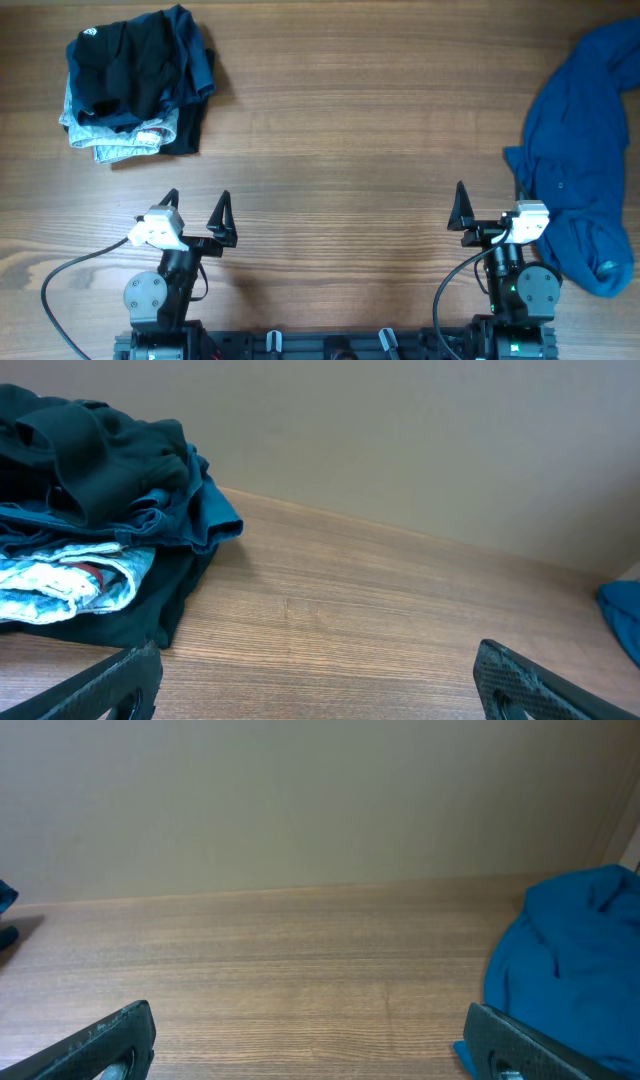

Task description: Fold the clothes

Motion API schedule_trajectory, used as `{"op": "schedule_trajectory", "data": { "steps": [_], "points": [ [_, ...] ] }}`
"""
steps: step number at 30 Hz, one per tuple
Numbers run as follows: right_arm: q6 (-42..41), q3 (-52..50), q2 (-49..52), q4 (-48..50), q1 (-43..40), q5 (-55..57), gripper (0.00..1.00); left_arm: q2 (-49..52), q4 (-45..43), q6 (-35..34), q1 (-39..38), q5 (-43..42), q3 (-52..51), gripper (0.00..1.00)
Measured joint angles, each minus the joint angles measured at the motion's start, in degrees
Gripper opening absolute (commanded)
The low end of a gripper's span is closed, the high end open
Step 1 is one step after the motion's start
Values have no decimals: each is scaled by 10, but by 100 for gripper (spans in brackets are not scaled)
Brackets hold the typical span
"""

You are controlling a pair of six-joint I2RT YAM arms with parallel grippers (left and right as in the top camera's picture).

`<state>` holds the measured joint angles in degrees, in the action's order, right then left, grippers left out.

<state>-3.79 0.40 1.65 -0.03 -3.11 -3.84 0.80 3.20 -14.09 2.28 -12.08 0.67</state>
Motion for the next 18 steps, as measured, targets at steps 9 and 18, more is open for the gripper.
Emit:
{"op": "schedule_trajectory", "data": {
  "steps": [9, 18],
  "points": [
    [26, 0, 0, 0, 0, 0, 100, 0, 0, 0, 0, 0, 0, 100],
    [30, 0, 0, 18, 0, 10, 99, 0, 0, 0, 0, 2, 0, 100]
  ]
}}
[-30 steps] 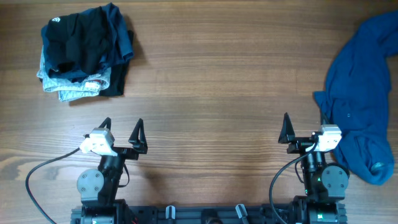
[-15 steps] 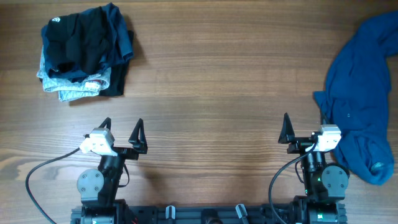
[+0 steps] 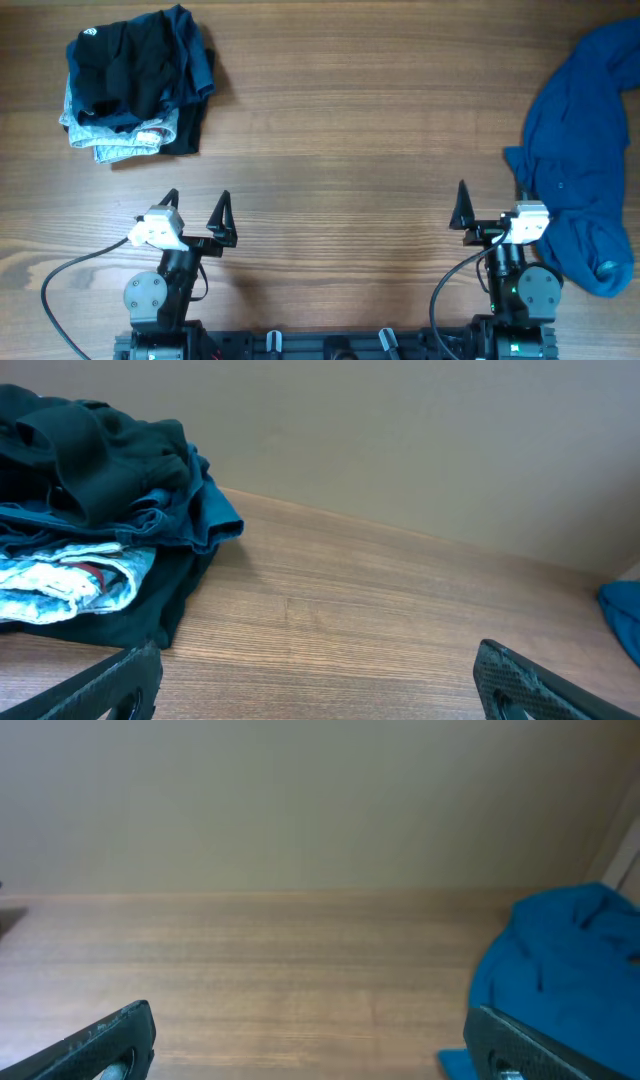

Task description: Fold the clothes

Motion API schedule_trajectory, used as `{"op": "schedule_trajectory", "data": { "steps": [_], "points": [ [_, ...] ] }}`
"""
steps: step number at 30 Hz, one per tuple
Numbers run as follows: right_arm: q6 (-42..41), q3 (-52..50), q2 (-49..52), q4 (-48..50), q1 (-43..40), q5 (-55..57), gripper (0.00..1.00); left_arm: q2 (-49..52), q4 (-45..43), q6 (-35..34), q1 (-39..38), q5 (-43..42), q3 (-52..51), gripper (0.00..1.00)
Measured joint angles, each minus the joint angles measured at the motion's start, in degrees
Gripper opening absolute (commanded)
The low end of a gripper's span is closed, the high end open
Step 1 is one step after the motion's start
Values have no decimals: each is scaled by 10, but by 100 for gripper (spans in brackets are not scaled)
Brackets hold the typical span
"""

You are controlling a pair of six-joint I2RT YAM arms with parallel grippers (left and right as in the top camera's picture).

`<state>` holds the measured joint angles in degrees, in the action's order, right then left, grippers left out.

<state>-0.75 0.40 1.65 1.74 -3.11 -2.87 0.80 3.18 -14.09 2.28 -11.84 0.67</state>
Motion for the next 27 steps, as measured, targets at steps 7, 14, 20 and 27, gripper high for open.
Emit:
{"op": "schedule_trajectory", "data": {
  "steps": [7, 14, 20, 27],
  "points": [
    [-3, 0, 0, 92, 0, 4, 100, 0, -14, 0, 0, 4, 0, 100],
    [-6, 10, 0, 67, 0, 4, 100, 7, -18, 0, 0, 4, 14, 100],
    [-7, 75, 28, 47, 0, 3, 100, 97, 7, 0, 0, 4, 111, 100],
    [-7, 194, 162, 30, 0, -3, 100, 273, 44, 0, 0, 4, 251, 100]
  ]
}}
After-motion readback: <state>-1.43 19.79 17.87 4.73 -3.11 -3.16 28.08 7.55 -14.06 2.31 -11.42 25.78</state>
